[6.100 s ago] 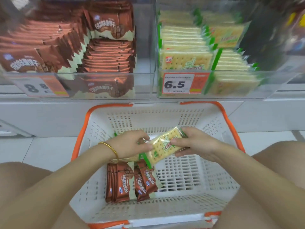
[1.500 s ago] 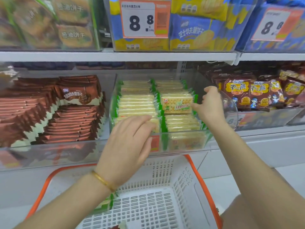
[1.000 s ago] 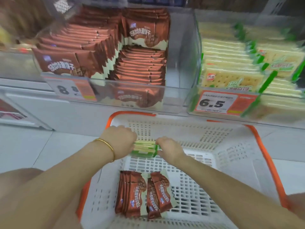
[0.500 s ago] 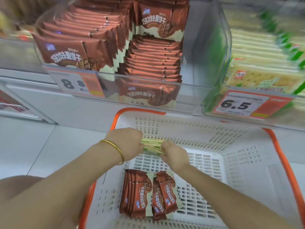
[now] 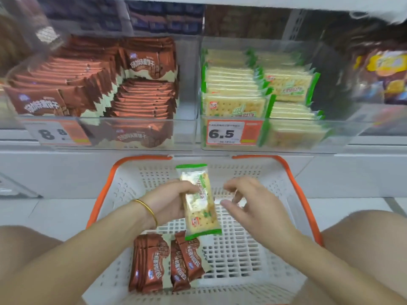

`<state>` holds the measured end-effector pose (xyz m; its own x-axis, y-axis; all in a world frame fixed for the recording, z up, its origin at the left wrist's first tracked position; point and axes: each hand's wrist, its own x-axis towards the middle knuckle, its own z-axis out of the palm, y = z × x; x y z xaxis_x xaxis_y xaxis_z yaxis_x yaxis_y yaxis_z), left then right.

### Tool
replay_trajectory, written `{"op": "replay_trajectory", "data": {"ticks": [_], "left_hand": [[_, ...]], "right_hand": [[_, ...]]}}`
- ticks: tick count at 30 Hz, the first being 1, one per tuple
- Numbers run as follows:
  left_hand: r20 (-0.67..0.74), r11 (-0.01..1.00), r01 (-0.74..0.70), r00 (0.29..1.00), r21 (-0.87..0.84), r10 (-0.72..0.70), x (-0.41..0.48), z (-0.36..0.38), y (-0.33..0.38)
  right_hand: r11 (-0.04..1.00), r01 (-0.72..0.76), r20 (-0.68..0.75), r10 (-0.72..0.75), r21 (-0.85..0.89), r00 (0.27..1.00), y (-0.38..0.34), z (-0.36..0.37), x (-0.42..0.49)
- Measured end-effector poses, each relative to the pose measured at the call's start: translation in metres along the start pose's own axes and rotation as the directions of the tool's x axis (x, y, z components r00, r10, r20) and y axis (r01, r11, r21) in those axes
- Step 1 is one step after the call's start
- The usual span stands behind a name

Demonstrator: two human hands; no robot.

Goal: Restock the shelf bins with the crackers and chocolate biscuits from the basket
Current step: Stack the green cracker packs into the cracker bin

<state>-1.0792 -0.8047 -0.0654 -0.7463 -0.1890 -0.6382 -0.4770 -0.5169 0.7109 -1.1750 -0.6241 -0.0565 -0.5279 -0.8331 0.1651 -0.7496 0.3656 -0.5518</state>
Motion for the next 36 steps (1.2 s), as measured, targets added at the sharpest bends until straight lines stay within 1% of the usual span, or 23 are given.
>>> {"op": "replay_trajectory", "data": {"ticks": [3, 5, 7, 9, 11, 13, 15, 16, 17, 18, 19, 20, 21, 22, 23, 24, 26, 27, 29, 31, 32, 34, 36], "left_hand": [[0.110, 0.987, -0.010, 0.994, 0.162, -0.008, -0.013, 0.014, 0.016], [0.156, 0.980, -0.052, 0.988, 0.191, 0.022, -0.020, 0.027, 0.025], [0.211, 0.967, -0.116, 0.975, 0.227, 0.067, -0.025, 0.040, 0.035], [0.270, 0.920, -0.192, 0.958, 0.341, 0.099, -0.030, 0.054, 0.048], [0.289, 0.811, -0.280, 0.946, 0.513, 0.143, -0.032, 0.068, 0.064], [0.308, 0.646, -0.355, 0.932, 0.675, 0.191, -0.034, 0.085, 0.082], [0.355, 0.502, -0.416, 0.909, 0.758, 0.218, -0.034, 0.102, 0.101], [0.369, 0.447, -0.443, 0.896, 0.777, 0.246, -0.034, 0.111, 0.111], [0.367, 0.392, -0.476, 0.873, 0.788, 0.322, -0.034, 0.118, 0.121], [0.346, 0.330, -0.513, 0.823, 0.792, 0.451, -0.033, 0.123, 0.131], [0.314, 0.231, -0.544, 0.725, 0.807, 0.613, -0.032, 0.127, 0.141], [0.297, 0.081, -0.529, 0.590, 0.845, 0.751, -0.031, 0.130, 0.152], [0.316, -0.064, -0.473, 0.475, 0.879, 0.821, -0.029, 0.131, 0.160], [0.349, -0.166, -0.408, 0.429, 0.898, 0.833, -0.024, 0.130, 0.166], [0.375, -0.228, -0.350, 0.443, 0.909, 0.814, -0.017, 0.128, 0.168], [0.391, -0.262, -0.312, 0.487, 0.913, 0.781, -0.009, 0.126, 0.166], [0.392, -0.289, -0.266, 0.576, 0.920, 0.717, 0.008, 0.120, 0.157], [0.390, -0.301, -0.248, 0.597, 0.921, 0.701, 0.013, 0.118, 0.151], [0.388, -0.318, -0.225, 0.606, 0.921, 0.694, 0.018, 0.115, 0.142], [0.392, -0.329, -0.218, 0.600, 0.919, 0.697, 0.020, 0.113, 0.138], [0.399, -0.338, -0.218, 0.590, 0.916, 0.701, 0.021, 0.113, 0.137], [0.414, -0.352, -0.222, 0.574, 0.909, 0.706, 0.021, 0.112, 0.136], [0.418, -0.355, -0.224, 0.575, 0.907, 0.704, 0.021, 0.112, 0.136]], "right_hand": [[0.949, -0.167, -0.052, 0.187, 0.266, 0.981, 0.004, -0.026, 0.009], [0.846, -0.230, -0.010, 0.267, 0.480, 0.964, 0.000, -0.037, 0.014], [0.721, -0.277, 0.057, 0.314, 0.636, 0.948, -0.002, -0.046, 0.014], [0.673, -0.260, 0.062, 0.303, 0.693, 0.951, -0.003, -0.055, 0.013], [0.666, -0.216, 0.048, 0.261, 0.714, 0.964, 0.001, -0.068, 0.015], [0.653, -0.197, 0.061, 0.226, 0.732, 0.972, 0.006, -0.085, 0.017], [0.628, -0.167, 0.037, 0.215, 0.760, 0.976, 0.014, -0.105, 0.019], [0.617, -0.141, -0.009, 0.233, 0.774, 0.972, 0.018, -0.118, 0.021], [0.614, -0.100, -0.085, 0.265, 0.783, 0.960, 0.023, -0.132, 0.022], [0.629, -0.048, -0.188, 0.303, 0.776, 0.934, 0.028, -0.146, 0.024], [0.670, 0.000, -0.304, 0.337, 0.743, 0.891, 0.033, -0.160, 0.026], [0.729, 0.030, -0.417, 0.357, 0.684, 0.836, 0.039, -0.173, 0.029], [0.789, 0.036, -0.509, 0.360, 0.613, 0.782, 0.044, -0.181, 0.035], [0.835, 0.027, -0.572, 0.352, 0.550, 0.741, 0.049, -0.187, 0.042], [0.860, 0.011, -0.603, 0.350, 0.511, 0.717, 0.055, -0.189, 0.052], [0.865, -0.010, -0.607, 0.360, 0.502, 0.708, 0.061, -0.188, 0.065], [0.832, -0.057, -0.551, 0.414, 0.551, 0.724, 0.072, -0.180, 0.092], [0.807, -0.085, -0.507, 0.446, 0.585, 0.738, 0.078, -0.174, 0.105], [0.773, -0.148, -0.427, 0.487, 0.617, 0.762, 0.090, -0.164, 0.126], [0.773, -0.255, -0.363, 0.526, 0.581, 0.769, 0.104, -0.157, 0.140], [0.801, -0.340, -0.350, 0.541, 0.493, 0.765, 0.109, -0.156, 0.145], [0.832, -0.514, -0.349, 0.554, 0.208, 0.756, 0.114, -0.156, 0.151], [0.808, -0.587, -0.347, 0.566, 0.050, 0.748, 0.112, -0.157, 0.154]]}}
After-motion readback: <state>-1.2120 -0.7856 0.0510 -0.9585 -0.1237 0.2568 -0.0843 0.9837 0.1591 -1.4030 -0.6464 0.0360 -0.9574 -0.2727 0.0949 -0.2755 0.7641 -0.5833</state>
